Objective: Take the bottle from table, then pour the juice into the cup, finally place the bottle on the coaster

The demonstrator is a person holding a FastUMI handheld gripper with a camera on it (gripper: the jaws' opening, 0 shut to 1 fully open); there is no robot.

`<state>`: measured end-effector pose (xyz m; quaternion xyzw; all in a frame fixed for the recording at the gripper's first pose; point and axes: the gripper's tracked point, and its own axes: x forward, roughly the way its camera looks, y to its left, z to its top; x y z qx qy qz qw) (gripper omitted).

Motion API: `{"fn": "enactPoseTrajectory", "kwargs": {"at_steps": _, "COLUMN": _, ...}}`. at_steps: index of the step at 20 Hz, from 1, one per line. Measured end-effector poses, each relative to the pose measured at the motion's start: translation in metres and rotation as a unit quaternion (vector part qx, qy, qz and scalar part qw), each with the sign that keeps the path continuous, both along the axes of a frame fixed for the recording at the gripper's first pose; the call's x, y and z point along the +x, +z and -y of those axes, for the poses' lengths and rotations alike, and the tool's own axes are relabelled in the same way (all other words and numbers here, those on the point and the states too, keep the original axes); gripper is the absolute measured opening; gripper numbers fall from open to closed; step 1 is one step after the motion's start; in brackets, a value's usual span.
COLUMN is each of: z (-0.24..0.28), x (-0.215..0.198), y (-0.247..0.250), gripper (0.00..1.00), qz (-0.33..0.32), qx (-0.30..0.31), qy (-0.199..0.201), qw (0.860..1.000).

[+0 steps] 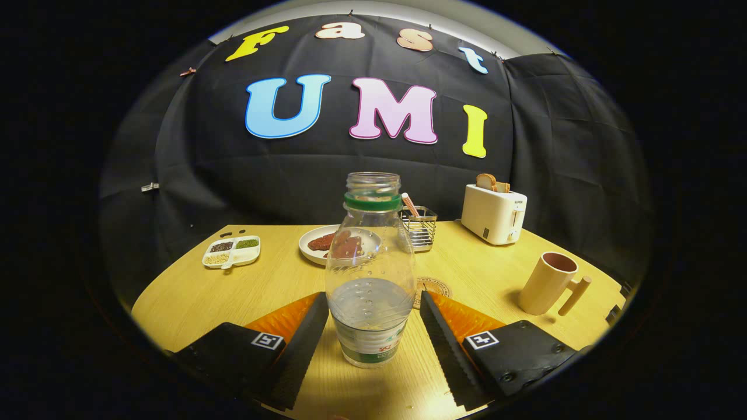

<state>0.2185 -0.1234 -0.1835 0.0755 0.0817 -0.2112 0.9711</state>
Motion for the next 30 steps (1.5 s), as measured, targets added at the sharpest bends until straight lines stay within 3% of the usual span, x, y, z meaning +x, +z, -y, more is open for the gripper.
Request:
{"fn": "enactPoseTrajectory", "kwargs": {"at_steps": 4, "z": -0.004, "x": 0.005, "y": 0.0, "gripper": 0.88, "qz": 0.01, "qx": 0.008, "qy": 0.003, "qw": 1.0}}
{"fn": "enactPoseTrajectory", "kwargs": {"at_steps": 5, "z": -0.003, "x": 0.005, "y": 0.001, "gripper": 0.8, "qz": 0.012, "qx": 0.009, "qy": 0.0, "qw": 1.0}}
{"fn": "enactPoseTrajectory", "kwargs": {"at_steps": 11, "z": -0.002, "x": 0.008, "y": 0.001, "gripper": 0.75, "qz": 0.011, "qx": 0.018, "qy": 0.006, "qw": 1.0}}
{"fn": "enactPoseTrajectory", "kwargs": {"at_steps": 23, "z": 0.006, "x": -0.015, "y": 0.029, "gripper": 0.72, "qz": 0.021, "qx": 0.088, "qy": 0.021, "qw": 0.996}}
{"fn": "enactPoseTrajectory", "kwargs": {"at_steps": 30, "z": 0.038, "x": -0.034, "y": 0.063, "gripper": 0.72, "qz": 0.075, "qx": 0.187, "qy": 0.027, "qw": 0.979}}
